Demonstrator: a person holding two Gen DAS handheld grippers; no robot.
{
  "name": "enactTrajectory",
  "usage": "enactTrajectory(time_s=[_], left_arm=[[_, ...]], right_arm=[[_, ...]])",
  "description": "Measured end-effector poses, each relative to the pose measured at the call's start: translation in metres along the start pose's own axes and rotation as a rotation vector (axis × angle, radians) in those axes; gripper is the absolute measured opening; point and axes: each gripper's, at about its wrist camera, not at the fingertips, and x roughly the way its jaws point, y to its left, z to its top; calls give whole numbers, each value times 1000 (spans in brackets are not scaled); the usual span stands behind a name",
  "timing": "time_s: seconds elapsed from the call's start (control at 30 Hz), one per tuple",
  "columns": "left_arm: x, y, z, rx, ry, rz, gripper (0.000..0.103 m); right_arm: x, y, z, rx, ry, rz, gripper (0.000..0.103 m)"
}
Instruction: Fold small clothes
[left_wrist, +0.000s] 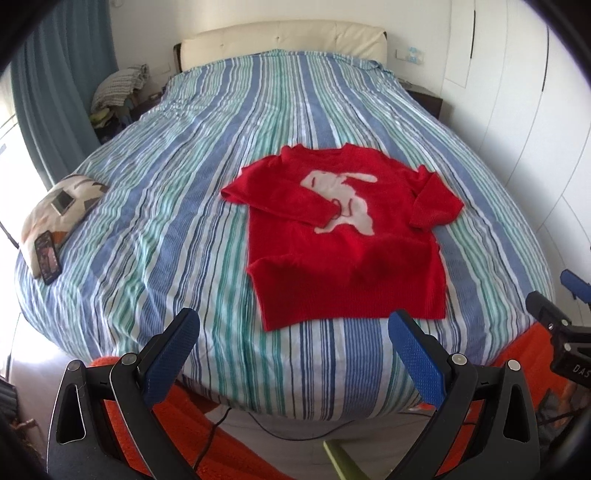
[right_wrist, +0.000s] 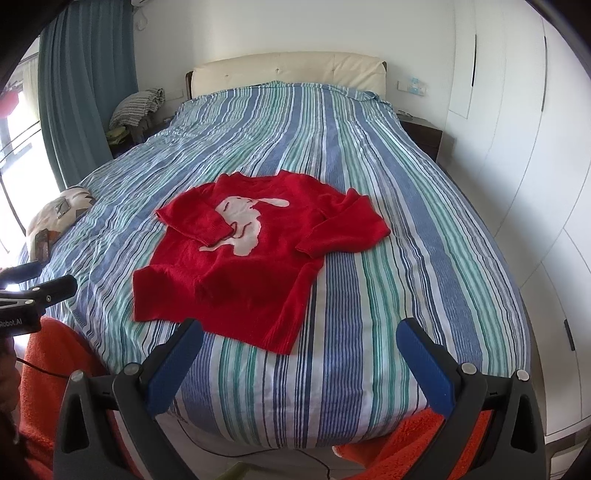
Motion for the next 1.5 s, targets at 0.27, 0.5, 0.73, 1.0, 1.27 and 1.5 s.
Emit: enactTrajectory(time_s=[0.27,0.5,0.73,1.0,1.27,1.5], left_arm=[[0,0,-7,3,-16,9,102],[1,0,-11,1,-10,9,102],[0,-2,-10,-4,-16,5,102],[1,-4,-11,-1,-11,2,102],[7,-4,-13,1,12,3,102],[8,-4,-14,-6,15,0,102]], right_arm=[[1,-2,2,13,9,21,103],[1,3,1,6,13,23,103],[0,5,2,6,9,28,103],[2,8,0,5,18,36,103],[6,10,-1,8,36,47,103],[7,12,-2,8,36,50,103]])
